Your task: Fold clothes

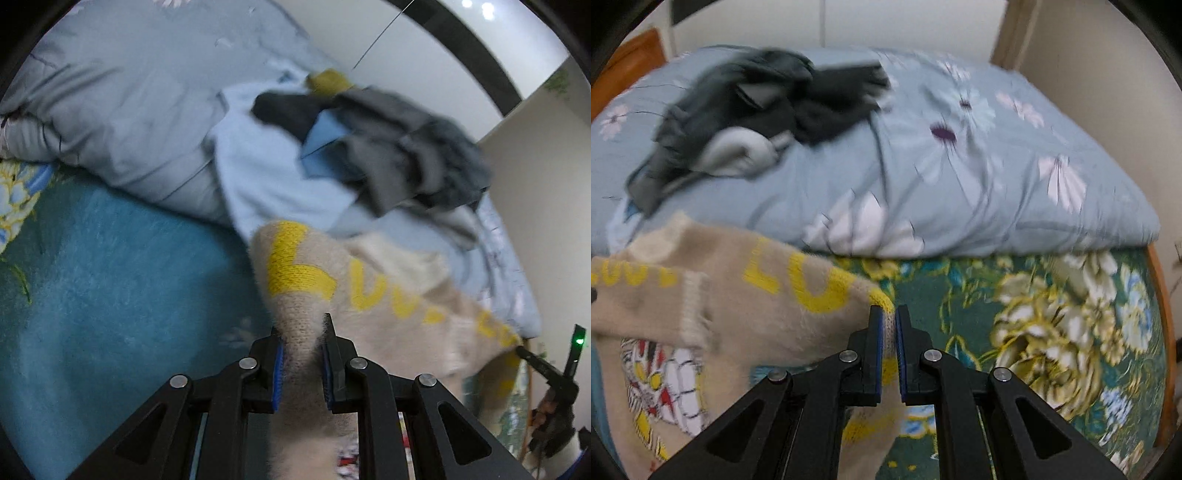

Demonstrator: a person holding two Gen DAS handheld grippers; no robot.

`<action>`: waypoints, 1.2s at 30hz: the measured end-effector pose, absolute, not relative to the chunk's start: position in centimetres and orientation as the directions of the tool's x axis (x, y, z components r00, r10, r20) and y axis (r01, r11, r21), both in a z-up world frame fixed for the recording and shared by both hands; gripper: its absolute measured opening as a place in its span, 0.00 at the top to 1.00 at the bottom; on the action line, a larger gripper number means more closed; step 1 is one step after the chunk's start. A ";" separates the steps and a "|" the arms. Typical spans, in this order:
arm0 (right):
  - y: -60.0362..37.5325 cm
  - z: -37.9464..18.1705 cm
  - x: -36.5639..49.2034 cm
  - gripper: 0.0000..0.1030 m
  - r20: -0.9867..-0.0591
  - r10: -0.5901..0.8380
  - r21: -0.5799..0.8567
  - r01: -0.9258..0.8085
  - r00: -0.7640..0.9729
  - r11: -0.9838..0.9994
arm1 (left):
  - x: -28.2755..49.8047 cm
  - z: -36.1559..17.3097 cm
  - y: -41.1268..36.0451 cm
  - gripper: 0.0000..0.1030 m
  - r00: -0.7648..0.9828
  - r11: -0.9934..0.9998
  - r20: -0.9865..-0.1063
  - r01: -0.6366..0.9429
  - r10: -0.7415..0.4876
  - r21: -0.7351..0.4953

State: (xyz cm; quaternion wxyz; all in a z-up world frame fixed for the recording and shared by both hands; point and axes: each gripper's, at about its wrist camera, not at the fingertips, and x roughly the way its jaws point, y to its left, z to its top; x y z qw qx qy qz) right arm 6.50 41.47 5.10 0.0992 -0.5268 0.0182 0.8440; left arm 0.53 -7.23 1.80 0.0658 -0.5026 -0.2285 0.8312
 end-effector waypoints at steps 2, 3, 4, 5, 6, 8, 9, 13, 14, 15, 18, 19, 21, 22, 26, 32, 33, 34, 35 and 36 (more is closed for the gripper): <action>42.1 4.7 6.1 0.94 -0.898 0.133 -0.051 -0.200 -0.420 -0.978 | 0.9 1.1 -7.6 0.78 -0.477 -0.886 -0.812 0.132 0.336 -0.444; 42.1 4.7 6.0 0.94 -0.899 0.134 -0.059 -0.190 -0.416 -0.980 | 1.1 0.9 -7.8 0.77 -0.477 -0.886 -0.814 0.138 0.332 -0.443; 42.0 4.7 5.8 0.93 -0.901 0.139 -0.070 -0.178 -0.412 -0.981 | 1.5 1.0 -7.9 0.74 -0.479 -0.887 -0.815 0.143 0.326 -0.439; 41.8 4.8 5.7 0.93 -0.902 0.144 -0.081 -0.166 -0.408 -0.983 | 1.9 1.2 -8.0 0.71 -0.480 -0.889 -0.817 0.147 0.319 -0.433; 41.8 4.9 5.6 0.93 -0.903 0.142 -0.085 -0.157 -0.407 -0.984 | 2.3 1.5 -8.1 0.70 -0.486 -0.897 -0.822 0.152 0.298 -0.415; 41.6 5.2 5.4 0.93 -0.904 0.136 -0.087 -0.138 -0.406 -0.987 | 3.3 2.5 -8.2 0.65 -0.503 -0.919 -0.832 0.164 0.235 -0.359; 41.6 5.3 5.5 0.91 -0.904 0.127 -0.079 -0.132 -0.407 -0.988 | 3.9 3.2 -8.2 0.62 -0.514 -0.930 -0.833 0.164 0.204 -0.329; 41.2 6.9 6.9 0.69 -0.884 0.070 -0.018 -0.117 -0.462 -0.993 | 5.0 6.7 -5.0 0.45 -0.567 -0.971 -0.807 0.047 0.168 -0.236; 41.1 7.4 7.6 0.55 -0.873 0.047 0.011 -0.116 -0.486 -0.993 | 4.9 7.4 -3.3 0.42 -0.574 -0.977 -0.800 -0.005 0.177 -0.212; 41.1 7.9 8.3 0.53 -0.860 0.026 0.040 -0.117 -0.510 -0.992 | 4.7 8.0 -1.4 0.41 -0.576 -0.980 -0.795 -0.058 0.189 -0.191; 40.8 8.4 10.3 0.53 -0.841 -0.032 0.121 -0.131 -0.539 -0.984 | 3.7 8.1 5.1 0.38 -0.554 -0.963 -0.794 -0.226 0.252 -0.147; 40.7 8.1 11.0 0.53 -0.842 -0.045 0.140 -0.137 -0.537 -0.981 | 3.4 7.7 7.6 0.37 -0.538 -0.951 -0.799 -0.281 0.268 -0.130; 40.5 7.3 12.5 0.53 -0.844 -0.067 0.170 -0.147 -0.531 -0.975 | 2.7 6.4 11.5 0.37 -0.511 -0.926 -0.812 -0.365 0.283 -0.093; 40.3 6.9 13.3 0.53 -0.847 -0.073 0.177 -0.150 -0.526 -0.973 | 2.5 5.5 13.7 0.37 -0.494 -0.909 -0.821 -0.411 0.286 -0.069; 40.3 4.6 16.6 0.53 -0.867 -0.085 0.192 -0.173 -0.490 -0.966 | 1.3 2.6 19.0 0.37 -0.445 -0.859 -0.862 -0.512 0.243 0.022; 42.0 1.3 20.3 0.53 -0.894 -0.105 0.241 -0.272 -0.436 -0.932 | -0.1 0.2 22.0 0.43 -0.454 -0.821 -0.875 -0.556 0.169 0.130; 42.3 0.9 20.6 0.53 -0.897 -0.108 0.248 -0.284 -0.430 -0.926 | -0.4 0.1 21.9 0.54 -0.452 -0.823 -0.876 -0.553 0.168 0.128; 42.5 0.6 20.9 0.53 -0.899 -0.112 0.255 -0.295 -0.424 -0.921 | -0.6 0.0 21.9 0.65 -0.448 -0.826 -0.878 -0.550 0.165 0.125; 42.6 0.4 21.2 0.53 -0.899 -0.117 0.262 -0.304 -0.421 -0.916 | -0.7 0.0 21.7 0.70 -0.448 -0.829 -0.878 -0.546 0.165 0.123; 42.6 0.4 21.3 0.53 -0.899 -0.121 0.266 -0.306 -0.420 -0.914 | -0.8 0.1 21.5 0.76 -0.451 -0.831 -0.877 -0.542 0.166 0.122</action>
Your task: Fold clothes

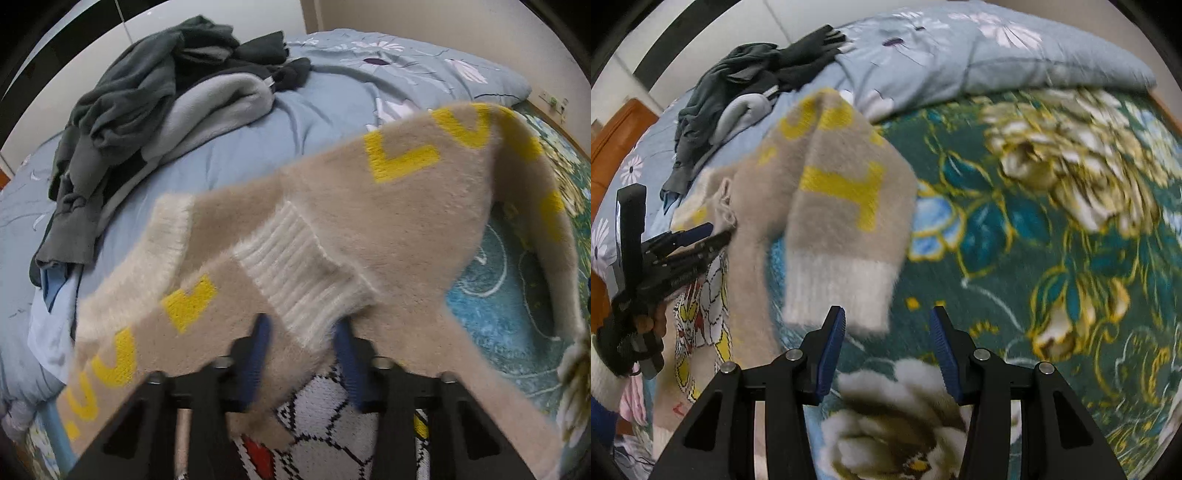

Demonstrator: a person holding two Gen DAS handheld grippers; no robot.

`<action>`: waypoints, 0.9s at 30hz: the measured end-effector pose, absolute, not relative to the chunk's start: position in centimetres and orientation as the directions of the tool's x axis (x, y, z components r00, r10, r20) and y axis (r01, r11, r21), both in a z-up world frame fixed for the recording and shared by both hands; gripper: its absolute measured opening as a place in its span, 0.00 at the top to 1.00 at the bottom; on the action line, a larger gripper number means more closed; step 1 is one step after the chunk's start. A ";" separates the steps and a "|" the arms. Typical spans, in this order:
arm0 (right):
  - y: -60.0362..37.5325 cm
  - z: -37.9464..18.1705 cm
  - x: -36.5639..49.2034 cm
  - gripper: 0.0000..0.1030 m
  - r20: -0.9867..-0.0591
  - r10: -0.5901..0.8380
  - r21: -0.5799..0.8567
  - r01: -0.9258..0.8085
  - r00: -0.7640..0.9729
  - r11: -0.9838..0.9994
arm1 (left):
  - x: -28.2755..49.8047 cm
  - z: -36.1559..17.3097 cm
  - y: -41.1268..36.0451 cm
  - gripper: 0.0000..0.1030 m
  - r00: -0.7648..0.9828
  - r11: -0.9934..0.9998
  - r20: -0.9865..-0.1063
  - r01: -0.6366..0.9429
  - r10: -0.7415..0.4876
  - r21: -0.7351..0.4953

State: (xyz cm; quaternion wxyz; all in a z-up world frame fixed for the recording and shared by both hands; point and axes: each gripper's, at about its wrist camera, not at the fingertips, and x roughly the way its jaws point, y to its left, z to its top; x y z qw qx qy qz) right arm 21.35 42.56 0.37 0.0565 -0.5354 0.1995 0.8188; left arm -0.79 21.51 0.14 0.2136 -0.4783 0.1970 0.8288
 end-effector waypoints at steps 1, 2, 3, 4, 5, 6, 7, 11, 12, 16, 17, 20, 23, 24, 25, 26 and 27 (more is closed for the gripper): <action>42.5 0.3 21.4 0.52 -0.899 -0.125 0.270 -0.307 -0.419 -0.913 | -0.9 0.3 21.3 0.82 -0.454 -0.834 -0.875 -0.539 0.166 0.121; 42.4 0.3 21.5 0.49 -0.899 -0.128 0.273 -0.308 -0.418 -0.911 | -0.9 0.4 21.1 0.86 -0.457 -0.836 -0.874 -0.535 0.167 0.120; 42.3 0.4 21.5 0.42 -0.897 -0.133 0.278 -0.306 -0.420 -0.910 | -0.9 0.8 20.7 0.87 -0.464 -0.843 -0.869 -0.526 0.174 0.112; 42.2 0.4 21.5 0.40 -0.895 -0.138 0.284 -0.303 -0.423 -0.910 | -0.9 1.5 20.1 0.88 -0.474 -0.853 -0.861 -0.512 0.186 0.098; 42.0 0.6 21.5 0.40 -0.891 -0.145 0.291 -0.298 -0.430 -0.909 | -0.8 2.2 19.6 0.88 -0.484 -0.863 -0.853 -0.499 0.197 0.084; 41.9 0.7 21.4 0.40 -0.889 -0.148 0.295 -0.294 -0.434 -0.909 | -0.7 3.0 18.9 0.88 -0.498 -0.873 -0.842 -0.483 0.208 0.070; 41.7 0.9 21.3 0.40 -0.887 -0.150 0.297 -0.290 -0.438 -0.910 | -0.6 4.0 18.0 0.88 -0.514 -0.884 -0.830 -0.465 0.218 0.055; 41.0 1.4 21.2 0.40 -0.880 -0.161 0.304 -0.270 -0.447 -0.914 | 0.3 8.1 12.8 0.88 -0.600 -0.936 -0.769 -0.352 0.222 0.005; 40.8 1.5 21.2 0.40 -0.880 -0.164 0.304 -0.261 -0.446 -0.916 | 0.7 8.9 11.1 0.88 -0.621 -0.949 -0.755 -0.315 0.209 -0.004; 39.6 1.7 21.2 0.40 -0.882 -0.173 0.295 -0.228 -0.439 -0.928 | 2.2 11.5 3.7 0.89 -0.697 -0.989 -0.707 -0.144 0.114 -0.018; 39.3 1.6 21.1 0.40 -0.883 -0.177 0.294 -0.219 -0.435 -0.930 | 2.6 12.0 1.8 0.89 -0.711 -0.995 -0.698 -0.099 0.084 -0.019; 38.6 1.3 20.8 0.40 -0.889 -0.181 0.283 -0.195 -0.421 -0.939 | 3.8 12.7 -3.7 0.89 -0.734 -0.999 -0.679 0.039 -0.009 -0.029; 37.8 0.7 20.1 0.40 -0.900 -0.171 0.259 -0.174 -0.402 -0.950 | 4.6 12.1 -8.9 0.89 -0.717 -0.984 -0.691 0.172 -0.090 -0.051; 37.5 0.4 19.8 0.40 -0.904 -0.167 0.249 -0.168 -0.394 -0.954 | 4.9 11.7 -10.3 0.89 -0.708 -0.977 -0.698 0.206 -0.106 -0.060; 37.3 0.1 19.6 0.40 -0.908 -0.162 0.240 -0.162 -0.386 -0.957 | 5.2 11.1 -11.7 0.89 -0.696 -0.968 -0.707 0.242 -0.125 -0.067; 37.1 -0.1 19.3 0.40 -0.912 -0.157 0.230 -0.156 -0.378 -0.961 | 5.4 10.4 -13.0 0.89 -0.681 -0.959 -0.718 0.275 -0.146 -0.066; 36.8 -0.4 19.0 0.40 -0.916 -0.153 0.221 -0.150 -0.370 -0.964 | 5.6 9.7 -14.2 0.89 -0.664 -0.951 -0.729 0.304 -0.167 -0.059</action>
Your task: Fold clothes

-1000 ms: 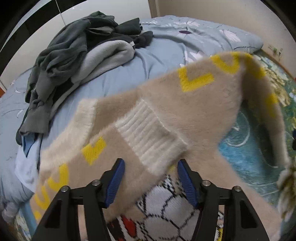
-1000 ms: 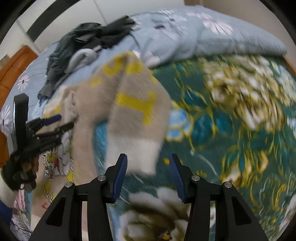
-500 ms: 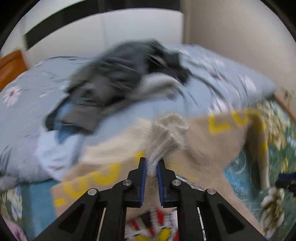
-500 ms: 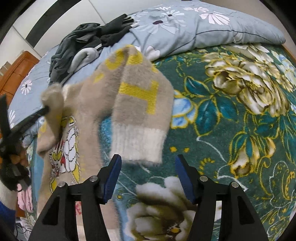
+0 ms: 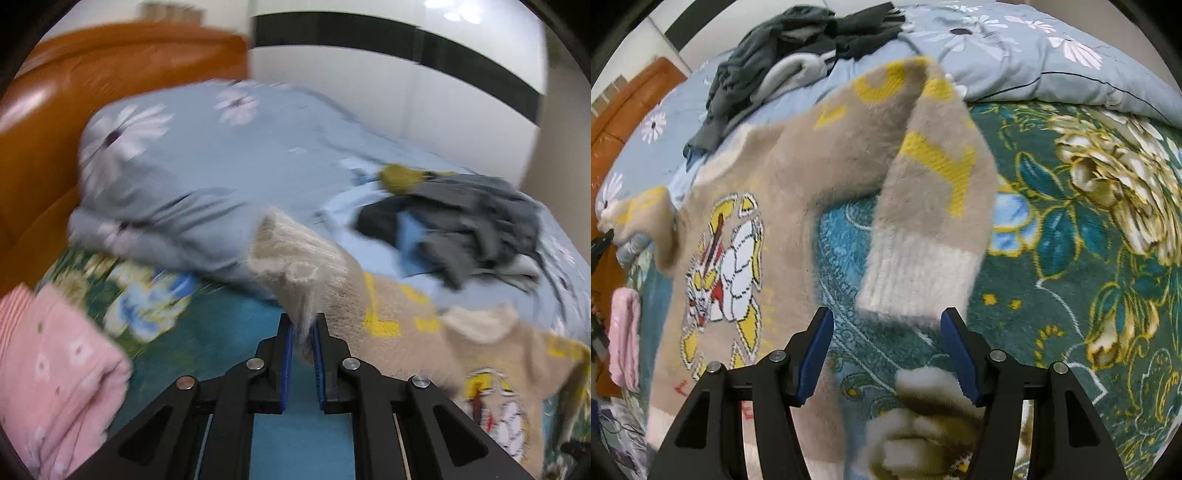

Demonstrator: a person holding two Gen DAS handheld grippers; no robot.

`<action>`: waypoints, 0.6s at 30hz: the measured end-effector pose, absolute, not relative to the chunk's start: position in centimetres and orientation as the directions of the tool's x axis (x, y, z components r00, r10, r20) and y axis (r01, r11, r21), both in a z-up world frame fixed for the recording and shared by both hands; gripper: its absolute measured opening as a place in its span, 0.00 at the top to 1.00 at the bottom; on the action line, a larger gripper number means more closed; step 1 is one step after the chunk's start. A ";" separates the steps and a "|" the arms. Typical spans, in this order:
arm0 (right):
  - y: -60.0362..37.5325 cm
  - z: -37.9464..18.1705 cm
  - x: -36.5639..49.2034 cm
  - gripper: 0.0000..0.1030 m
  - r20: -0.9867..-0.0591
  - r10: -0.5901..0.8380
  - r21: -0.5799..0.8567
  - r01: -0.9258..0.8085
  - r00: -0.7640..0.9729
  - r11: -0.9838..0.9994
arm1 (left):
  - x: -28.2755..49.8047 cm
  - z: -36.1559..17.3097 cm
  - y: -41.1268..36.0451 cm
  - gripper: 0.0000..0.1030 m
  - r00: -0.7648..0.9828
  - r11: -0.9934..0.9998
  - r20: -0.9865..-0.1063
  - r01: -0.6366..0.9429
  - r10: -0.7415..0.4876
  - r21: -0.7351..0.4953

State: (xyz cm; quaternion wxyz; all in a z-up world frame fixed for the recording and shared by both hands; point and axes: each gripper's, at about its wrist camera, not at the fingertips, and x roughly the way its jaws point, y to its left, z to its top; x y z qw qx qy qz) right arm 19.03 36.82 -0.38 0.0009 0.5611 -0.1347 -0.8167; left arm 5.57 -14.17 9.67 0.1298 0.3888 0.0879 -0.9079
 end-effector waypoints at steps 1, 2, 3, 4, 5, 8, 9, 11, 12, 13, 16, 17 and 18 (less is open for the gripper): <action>36.7 -0.7 18.8 0.40 -0.921 -0.143 0.208 -0.146 -0.363 -0.967 | 5.8 8.9 -15.2 0.89 -0.645 -0.942 -0.740 0.332 -0.190 -0.047; 36.5 -0.9 18.5 0.40 -0.925 -0.133 0.194 -0.143 -0.356 -0.970 | 6.1 8.2 -16.2 0.90 -0.624 -0.933 -0.751 0.359 -0.215 -0.032; 36.4 -1.2 18.3 0.40 -0.929 -0.122 0.181 -0.140 -0.350 -0.973 | 6.2 7.6 -16.9 0.90 -0.607 -0.924 -0.760 0.381 -0.232 -0.022; 36.3 -1.4 18.1 0.40 -0.931 -0.111 0.170 -0.141 -0.349 -0.975 | 6.3 7.0 -17.8 0.90 -0.589 -0.914 -0.770 0.404 -0.248 -0.015; 36.2 -1.5 17.8 0.40 -0.931 -0.101 0.159 -0.143 -0.350 -0.977 | 6.4 6.4 -19.0 0.90 -0.567 -0.902 -0.780 0.432 -0.265 -0.008; 36.2 -1.8 17.2 0.40 -0.934 -0.076 0.135 -0.149 -0.348 -0.980 | 6.7 4.6 -22.2 0.90 -0.504 -0.858 -0.809 0.513 -0.303 0.003; 36.1 -1.8 17.0 0.40 -0.936 -0.066 0.124 -0.148 -0.346 -0.981 | 6.8 4.2 -23.1 0.90 -0.485 -0.845 -0.816 0.535 -0.316 0.009; 36.1 -1.9 16.7 0.40 -0.938 -0.043 0.100 -0.148 -0.344 -0.984 | 7.1 3.5 -24.6 0.90 -0.452 -0.824 -0.830 0.566 -0.326 0.015; 36.2 -1.9 16.6 0.40 -0.939 -0.034 0.090 -0.148 -0.343 -0.985 | 7.2 3.2 -24.9 0.90 -0.442 -0.821 -0.834 0.570 -0.329 0.021; 36.2 -1.9 16.5 0.40 -0.939 -0.025 0.080 -0.149 -0.343 -0.986 | 7.3 3.0 -25.2 0.90 -0.432 -0.818 -0.838 0.575 -0.332 0.028; 36.6 -1.8 16.3 0.40 -0.940 0.016 0.044 -0.167 -0.341 -0.985 | 7.6 2.3 -25.5 0.90 -0.416 -0.813 -0.849 0.581 -0.327 0.029; 37.0 -1.7 16.3 0.40 -0.939 0.031 0.033 -0.180 -0.342 -0.983 | 7.8 2.2 -25.4 0.89 -0.415 -0.814 -0.855 0.580 -0.311 0.014; 37.4 -1.6 16.3 0.40 -0.938 0.039 0.031 -0.195 -0.345 -0.980 | 8.0 2.1 -25.4 0.88 -0.415 -0.815 -0.861 0.580 -0.295 0.000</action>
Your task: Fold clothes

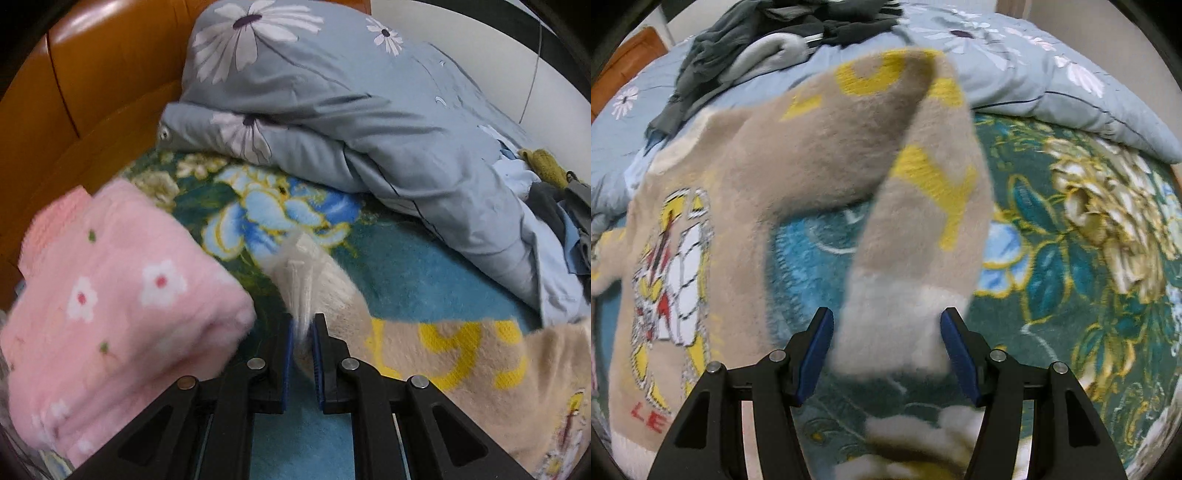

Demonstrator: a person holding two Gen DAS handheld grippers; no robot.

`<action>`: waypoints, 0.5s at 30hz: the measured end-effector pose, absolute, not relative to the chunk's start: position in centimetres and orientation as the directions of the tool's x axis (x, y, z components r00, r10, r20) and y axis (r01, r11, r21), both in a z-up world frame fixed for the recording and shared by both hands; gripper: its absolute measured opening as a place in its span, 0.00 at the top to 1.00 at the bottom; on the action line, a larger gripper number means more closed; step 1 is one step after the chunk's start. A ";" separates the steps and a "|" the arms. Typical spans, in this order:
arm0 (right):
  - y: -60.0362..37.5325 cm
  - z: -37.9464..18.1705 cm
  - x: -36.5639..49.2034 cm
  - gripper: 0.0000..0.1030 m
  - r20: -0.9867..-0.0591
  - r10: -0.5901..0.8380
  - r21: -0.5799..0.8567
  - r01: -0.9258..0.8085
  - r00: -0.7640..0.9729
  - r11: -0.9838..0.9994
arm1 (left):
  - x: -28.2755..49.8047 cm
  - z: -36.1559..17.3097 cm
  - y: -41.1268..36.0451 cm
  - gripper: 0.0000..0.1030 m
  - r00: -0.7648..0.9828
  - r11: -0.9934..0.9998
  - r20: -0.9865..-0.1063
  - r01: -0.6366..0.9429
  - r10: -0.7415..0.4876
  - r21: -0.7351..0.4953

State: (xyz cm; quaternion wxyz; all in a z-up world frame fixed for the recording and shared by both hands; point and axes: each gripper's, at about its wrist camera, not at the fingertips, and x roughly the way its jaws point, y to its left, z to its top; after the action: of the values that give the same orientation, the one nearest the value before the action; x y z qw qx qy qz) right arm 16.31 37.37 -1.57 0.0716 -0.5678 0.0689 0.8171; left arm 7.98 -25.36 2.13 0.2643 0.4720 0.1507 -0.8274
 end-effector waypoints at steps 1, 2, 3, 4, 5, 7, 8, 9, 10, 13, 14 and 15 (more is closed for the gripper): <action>37.9 -1.4 16.4 0.40 -0.936 0.042 0.036 -0.214 -0.349 -0.976 | 8.3 2.0 -25.1 0.88 -0.422 -0.820 -0.863 0.572 -0.279 -0.014; 38.7 -1.2 16.5 0.40 -0.934 0.044 0.045 -0.239 -0.354 -0.970 | 8.7 2.1 -24.7 0.88 -0.432 -0.827 -0.862 0.562 -0.265 -0.027; 39.2 -1.0 16.6 0.40 -0.934 0.047 0.048 -0.255 -0.355 -0.966 | 9.1 2.3 -24.2 0.87 -0.441 -0.833 -0.861 0.552 -0.252 -0.040; 39.8 -0.9 16.6 0.40 -0.934 0.054 0.046 -0.269 -0.353 -0.962 | 9.5 2.4 -23.9 0.86 -0.447 -0.836 -0.862 0.547 -0.240 -0.051; 40.4 -0.8 16.7 0.40 -0.934 0.061 0.044 -0.282 -0.352 -0.958 | 10.0 2.5 -23.6 0.85 -0.450 -0.837 -0.863 0.544 -0.229 -0.061; 41.6 -0.5 16.8 0.41 -0.933 0.055 0.059 -0.301 -0.356 -0.952 | 11.1 2.7 -22.9 0.82 -0.457 -0.834 -0.866 0.543 -0.203 -0.092; 42.3 -0.4 16.8 0.44 -0.932 0.051 0.068 -0.311 -0.358 -0.948 | 11.6 2.8 -22.7 0.81 -0.463 -0.829 -0.867 0.548 -0.184 -0.116; 42.9 -0.2 17.0 0.55 -0.930 0.040 0.086 -0.322 -0.365 -0.943 | 12.1 2.8 -22.5 0.81 -0.467 -0.823 -0.869 0.551 -0.165 -0.140; 43.6 0.0 17.1 0.62 -0.927 0.024 0.110 -0.334 -0.373 -0.936 | 12.6 2.8 -22.2 0.81 -0.470 -0.821 -0.870 0.550 -0.150 -0.156; 45.3 0.5 17.1 0.87 -0.918 -0.023 0.181 -0.366 -0.396 -0.913 | 13.7 2.6 -21.3 0.79 -0.471 -0.826 -0.874 0.535 -0.119 -0.175; 46.0 0.9 16.9 0.87 -0.913 -0.031 0.195 -0.370 -0.406 -0.908 | 13.8 2.6 -21.0 0.79 -0.467 -0.831 -0.877 0.528 -0.113 -0.174; 46.1 1.3 16.1 0.88 -0.910 -0.031 0.202 -0.374 -0.414 -0.905 | 13.7 2.6 -20.7 0.79 -0.466 -0.835 -0.878 0.520 -0.105 -0.176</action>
State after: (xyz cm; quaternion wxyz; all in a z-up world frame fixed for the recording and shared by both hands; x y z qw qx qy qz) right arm 16.14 46.15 1.27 0.1047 -0.5311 0.1910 0.8188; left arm 13.72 -20.72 2.60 0.1887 0.4809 0.2160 -0.8285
